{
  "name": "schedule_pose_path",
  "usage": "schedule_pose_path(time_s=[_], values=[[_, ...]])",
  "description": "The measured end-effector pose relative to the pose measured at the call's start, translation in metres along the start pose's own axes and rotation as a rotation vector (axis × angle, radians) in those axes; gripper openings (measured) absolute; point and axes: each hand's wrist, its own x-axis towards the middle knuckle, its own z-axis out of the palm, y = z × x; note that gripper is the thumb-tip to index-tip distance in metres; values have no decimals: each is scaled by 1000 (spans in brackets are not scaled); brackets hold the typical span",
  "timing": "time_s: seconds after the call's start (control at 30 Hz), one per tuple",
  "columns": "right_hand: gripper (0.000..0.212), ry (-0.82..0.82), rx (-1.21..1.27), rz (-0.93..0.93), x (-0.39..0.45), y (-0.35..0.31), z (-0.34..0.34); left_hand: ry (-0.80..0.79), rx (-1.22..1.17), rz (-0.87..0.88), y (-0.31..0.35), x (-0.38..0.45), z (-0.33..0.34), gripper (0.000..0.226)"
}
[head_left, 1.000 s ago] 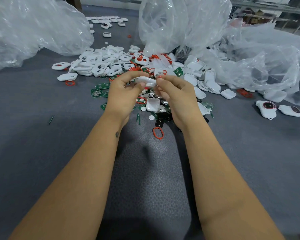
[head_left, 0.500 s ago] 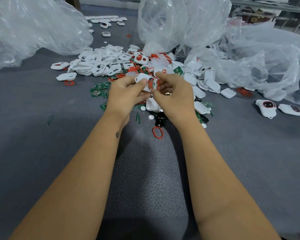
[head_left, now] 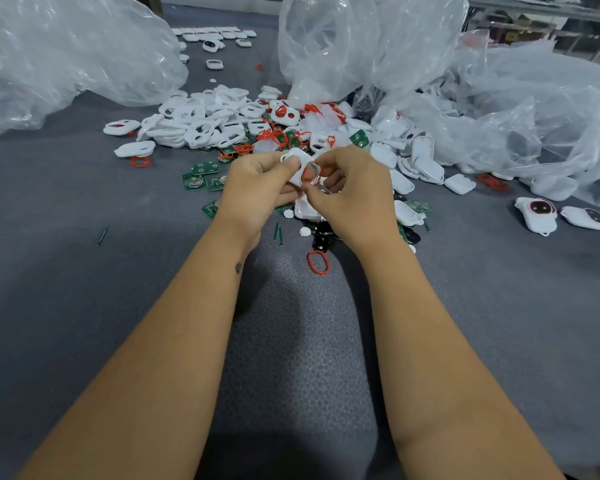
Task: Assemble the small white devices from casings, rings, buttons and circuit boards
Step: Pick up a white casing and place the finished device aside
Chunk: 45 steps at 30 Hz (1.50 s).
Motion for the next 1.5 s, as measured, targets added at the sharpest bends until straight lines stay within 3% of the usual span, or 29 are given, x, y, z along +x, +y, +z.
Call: schedule_pose_path(time_s=[0.3, 0.63, 0.8, 1.1, 1.5], values=[[19, 40, 16, -57, 0, -3, -1, -76, -123, -20, 5, -6, 3, 13], [28, 36, 304, 102, -2, -9, 2, -122, -336, -127, 7, -3, -3, 11], [27, -48, 547, 278, -4, -13, 3, -87, -297, -90, 5, -2, -3, 14], [20, 1, 802, 394, 0, -13, -1, -146, -268, -42, 6, -3, -4, 15], [28, 72, 727, 412, 1, -10, -3, -199, -84, 81, -2, -3, 4, 18]])
